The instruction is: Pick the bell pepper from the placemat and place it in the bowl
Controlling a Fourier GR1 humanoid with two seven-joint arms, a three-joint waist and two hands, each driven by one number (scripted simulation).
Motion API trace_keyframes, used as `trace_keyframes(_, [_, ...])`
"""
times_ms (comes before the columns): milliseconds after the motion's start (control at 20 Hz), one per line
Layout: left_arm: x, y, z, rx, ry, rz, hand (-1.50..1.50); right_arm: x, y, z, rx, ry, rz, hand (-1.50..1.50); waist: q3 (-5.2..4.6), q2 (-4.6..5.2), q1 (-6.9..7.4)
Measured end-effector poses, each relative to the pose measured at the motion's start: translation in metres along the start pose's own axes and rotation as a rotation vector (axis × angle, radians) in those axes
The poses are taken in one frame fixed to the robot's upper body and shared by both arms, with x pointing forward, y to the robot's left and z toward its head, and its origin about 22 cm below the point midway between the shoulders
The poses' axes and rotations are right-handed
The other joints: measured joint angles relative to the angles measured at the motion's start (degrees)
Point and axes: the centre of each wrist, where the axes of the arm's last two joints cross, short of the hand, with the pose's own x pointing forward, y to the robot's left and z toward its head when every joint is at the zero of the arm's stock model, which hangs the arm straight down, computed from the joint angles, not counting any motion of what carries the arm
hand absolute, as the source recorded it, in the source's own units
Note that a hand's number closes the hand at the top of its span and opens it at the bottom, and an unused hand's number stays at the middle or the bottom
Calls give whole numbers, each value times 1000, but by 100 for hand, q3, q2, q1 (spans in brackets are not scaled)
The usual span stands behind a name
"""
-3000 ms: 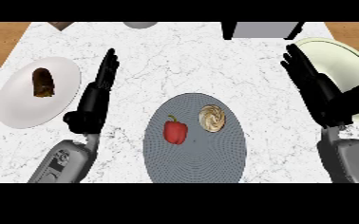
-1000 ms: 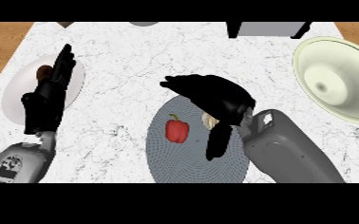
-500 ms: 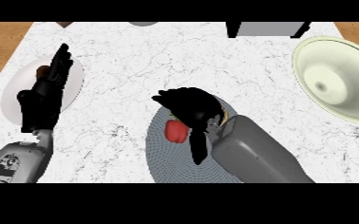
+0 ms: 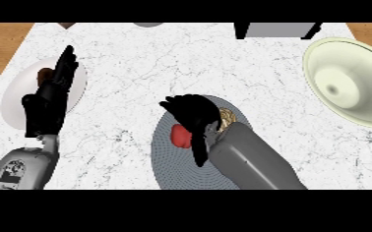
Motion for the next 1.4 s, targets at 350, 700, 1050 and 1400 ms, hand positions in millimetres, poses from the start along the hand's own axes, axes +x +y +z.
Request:
trace_keyframes(350, [1,2,-1,-2,-1,2,0,-14,20,-23,15,-6,-6,-150,0,3,16])
trace_keyframes(700, [7,0,4,-3,-2,-2,0,-11,33,-35,4,-48,69,150,2,-6,33])
trace_keyframes(1050, [2,-4,-2,8,-4,1,0,-17,37,-35,-36,-107,83,150,6,-16,8])
trace_keyframes(1400, [8,0,-3,9,4,1,0,-10,28,-26,-102,-151,76,150,1,-10,-12])
